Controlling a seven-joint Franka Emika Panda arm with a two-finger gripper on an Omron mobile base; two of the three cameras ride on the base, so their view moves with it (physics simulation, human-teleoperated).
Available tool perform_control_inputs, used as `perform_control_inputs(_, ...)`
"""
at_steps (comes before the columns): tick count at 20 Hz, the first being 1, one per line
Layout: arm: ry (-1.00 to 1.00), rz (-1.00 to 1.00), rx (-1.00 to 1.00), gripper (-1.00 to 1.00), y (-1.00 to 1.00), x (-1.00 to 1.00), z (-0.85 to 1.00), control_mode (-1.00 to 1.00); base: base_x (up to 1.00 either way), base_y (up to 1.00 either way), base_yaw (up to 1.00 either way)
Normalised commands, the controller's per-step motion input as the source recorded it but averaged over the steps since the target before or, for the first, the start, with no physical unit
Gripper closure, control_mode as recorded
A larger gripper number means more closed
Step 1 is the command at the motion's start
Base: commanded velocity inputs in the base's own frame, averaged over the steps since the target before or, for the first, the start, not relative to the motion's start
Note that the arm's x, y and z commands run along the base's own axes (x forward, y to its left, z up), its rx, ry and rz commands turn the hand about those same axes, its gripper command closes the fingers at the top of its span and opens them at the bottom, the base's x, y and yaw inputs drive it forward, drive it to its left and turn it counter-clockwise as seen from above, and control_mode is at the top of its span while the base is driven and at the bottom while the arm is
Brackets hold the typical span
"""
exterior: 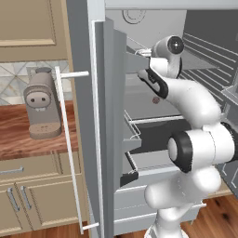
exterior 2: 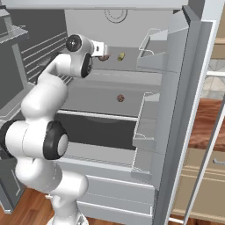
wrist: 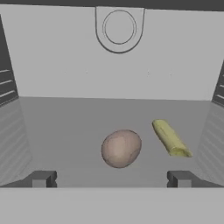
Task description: Pick the egg and butter from the fridge and place them by the bowl for mixing.
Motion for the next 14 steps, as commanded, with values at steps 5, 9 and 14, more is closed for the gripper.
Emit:
perform_control_inputs(5, 0.09, 0.0, 0.0, -1.0, -0.16, 0.51, 0.0, -1.0, 0.0, 0.0, 0.0)
perform_control_inputs(9, 0.15, 0.0, 0.03, -1.0, -0.19, 0.15, 0.0, -1.0, 0.0, 0.0, 0.0)
perform_control_inputs(14, 0.03, 0.0, 0.01, -1.0, -0.04, 0.0, 0.0, -1.0, 0.0, 0.0, 0.0)
